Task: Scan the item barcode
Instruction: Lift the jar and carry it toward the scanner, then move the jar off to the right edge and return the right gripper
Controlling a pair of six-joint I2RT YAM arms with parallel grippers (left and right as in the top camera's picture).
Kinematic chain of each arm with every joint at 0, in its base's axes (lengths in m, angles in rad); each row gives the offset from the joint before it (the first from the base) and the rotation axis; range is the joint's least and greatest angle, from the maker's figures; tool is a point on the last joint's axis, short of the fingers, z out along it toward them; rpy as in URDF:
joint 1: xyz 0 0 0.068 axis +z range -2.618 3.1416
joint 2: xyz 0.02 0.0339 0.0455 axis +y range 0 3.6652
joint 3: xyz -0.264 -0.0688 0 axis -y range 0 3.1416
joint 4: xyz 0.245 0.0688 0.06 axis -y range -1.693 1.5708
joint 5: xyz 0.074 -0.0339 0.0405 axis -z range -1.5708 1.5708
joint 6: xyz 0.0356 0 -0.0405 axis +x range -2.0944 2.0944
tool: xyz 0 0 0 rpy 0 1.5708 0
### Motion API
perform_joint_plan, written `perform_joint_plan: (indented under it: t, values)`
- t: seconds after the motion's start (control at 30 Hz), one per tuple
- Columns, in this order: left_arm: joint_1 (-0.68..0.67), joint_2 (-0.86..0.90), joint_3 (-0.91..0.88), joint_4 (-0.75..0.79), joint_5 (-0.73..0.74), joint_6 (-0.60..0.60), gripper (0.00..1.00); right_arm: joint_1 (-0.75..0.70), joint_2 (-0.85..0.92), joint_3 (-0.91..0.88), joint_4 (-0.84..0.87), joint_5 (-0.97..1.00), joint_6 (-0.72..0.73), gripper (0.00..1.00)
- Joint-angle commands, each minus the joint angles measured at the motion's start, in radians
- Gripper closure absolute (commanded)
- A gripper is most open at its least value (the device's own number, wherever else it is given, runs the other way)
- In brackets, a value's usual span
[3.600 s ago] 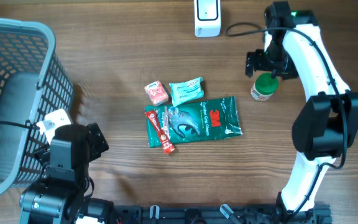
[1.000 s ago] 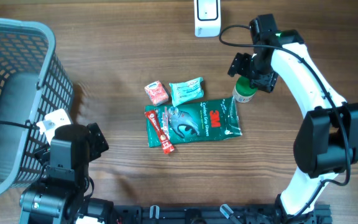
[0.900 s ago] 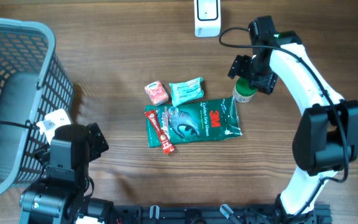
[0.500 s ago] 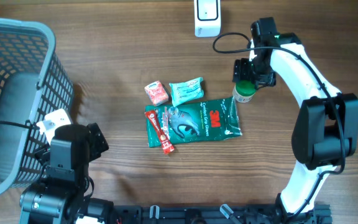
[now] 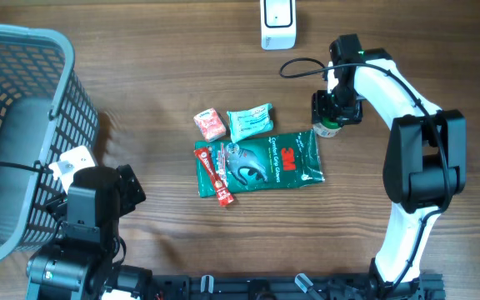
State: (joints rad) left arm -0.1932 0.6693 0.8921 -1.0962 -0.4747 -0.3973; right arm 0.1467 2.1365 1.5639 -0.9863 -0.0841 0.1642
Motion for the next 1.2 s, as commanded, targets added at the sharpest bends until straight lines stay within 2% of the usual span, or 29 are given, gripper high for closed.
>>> perform_joint_plan:
  t: [0.0, 0.17, 0.27, 0.4, 0.43, 0.6, 0.73, 0.93, 1.07, 1.17]
  values:
    - [0.008, -0.001, 0.015, 0.003, -0.01, 0.016, 0.0, 0.0, 0.033, 0.029, -0.079, -0.04, 0.08, 0.45]
    - [0.008, -0.001, 0.015, 0.003, -0.01, 0.016, 0.0, 0.0, 0.025, 0.215, -0.311, -0.385, 0.081, 0.44]
    - [0.008, -0.001, 0.015, 0.003, -0.01, 0.016, 0.0, 0.001, 0.006, 0.329, -0.447, -0.511, 0.082, 0.46]
    - [0.008, -0.001, 0.015, 0.003, -0.01, 0.016, 0.0, 0.007, -0.066, 0.353, -0.606, -0.637, 0.015, 0.49]
    - [0.008, -0.001, 0.015, 0.003, -0.01, 0.016, 0.0, 0.009, -0.081, 0.352, -0.623, -0.652, 0.0, 0.52]
    - [0.008, -0.001, 0.015, 0.003, -0.01, 0.016, 0.0, 0.095, -0.224, 0.34, -0.623, -0.657, 0.054, 0.52]
    - [0.008, -0.001, 0.015, 0.003, -0.01, 0.016, 0.0, 0.228, -0.329, 0.34, -0.623, -0.617, 0.115, 0.5]
    - [0.008, -0.001, 0.015, 0.003, -0.01, 0.016, 0.0, 0.357, -0.377, 0.34, -0.623, -0.607, 0.177, 0.5]
    - [0.008, -0.001, 0.015, 0.003, -0.01, 0.016, 0.0, 0.354, -0.377, 0.34, -0.597, -0.418, 0.24, 0.51]
    - [0.008, -0.001, 0.015, 0.003, -0.01, 0.016, 0.0, 0.345, -0.377, 0.34, -0.451, -0.31, 0.235, 0.51]
